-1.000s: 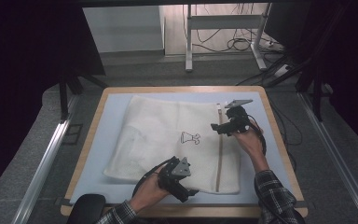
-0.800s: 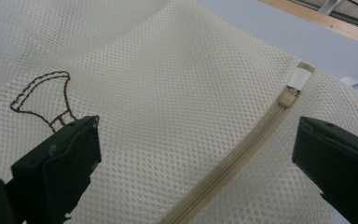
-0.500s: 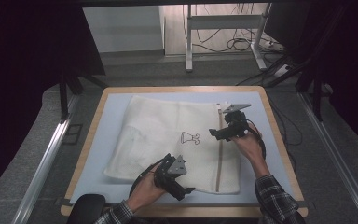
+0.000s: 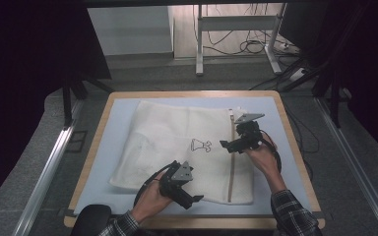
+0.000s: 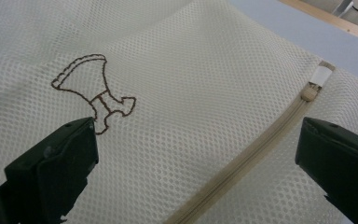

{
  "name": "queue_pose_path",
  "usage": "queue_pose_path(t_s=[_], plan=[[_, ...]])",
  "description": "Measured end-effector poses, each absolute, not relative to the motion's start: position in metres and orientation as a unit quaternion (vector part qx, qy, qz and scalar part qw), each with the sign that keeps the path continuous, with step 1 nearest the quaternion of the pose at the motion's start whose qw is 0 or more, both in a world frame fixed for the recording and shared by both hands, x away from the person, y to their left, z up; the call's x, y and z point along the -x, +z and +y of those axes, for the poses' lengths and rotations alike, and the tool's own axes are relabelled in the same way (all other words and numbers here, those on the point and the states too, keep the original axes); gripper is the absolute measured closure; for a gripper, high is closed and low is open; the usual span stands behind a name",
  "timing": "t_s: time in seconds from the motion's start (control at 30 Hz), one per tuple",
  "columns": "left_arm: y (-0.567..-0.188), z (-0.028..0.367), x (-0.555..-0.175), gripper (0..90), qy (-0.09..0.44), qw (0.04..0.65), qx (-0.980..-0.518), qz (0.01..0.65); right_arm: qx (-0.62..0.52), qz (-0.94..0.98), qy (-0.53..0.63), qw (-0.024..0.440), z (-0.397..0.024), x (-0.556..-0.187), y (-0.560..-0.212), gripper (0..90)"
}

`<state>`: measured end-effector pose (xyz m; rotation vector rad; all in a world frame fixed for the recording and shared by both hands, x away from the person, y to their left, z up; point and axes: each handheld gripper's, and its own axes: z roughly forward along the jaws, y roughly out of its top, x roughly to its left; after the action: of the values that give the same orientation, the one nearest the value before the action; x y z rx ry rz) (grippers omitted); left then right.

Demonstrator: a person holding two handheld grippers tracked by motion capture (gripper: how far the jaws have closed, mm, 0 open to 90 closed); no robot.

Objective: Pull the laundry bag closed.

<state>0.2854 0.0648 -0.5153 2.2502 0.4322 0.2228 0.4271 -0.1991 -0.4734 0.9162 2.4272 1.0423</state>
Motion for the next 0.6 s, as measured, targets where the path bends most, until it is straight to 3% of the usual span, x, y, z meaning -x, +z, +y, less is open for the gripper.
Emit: queue_pose_path(t_s=[0.3,0.6], plan=[[-0.51,0.078,-0.288,1.7,0.083,0.438,-0.875,0.189,-0.312,0.852,0.377,0.185,-0.2,-0.412,-0.465,0.0],[-0.51,0.086,-0.288,1.6,0.107,0.413,-0.884,0.193,-0.303,0.853,0.374,0.2,-0.2,-0.397,-0.465,0.0]])
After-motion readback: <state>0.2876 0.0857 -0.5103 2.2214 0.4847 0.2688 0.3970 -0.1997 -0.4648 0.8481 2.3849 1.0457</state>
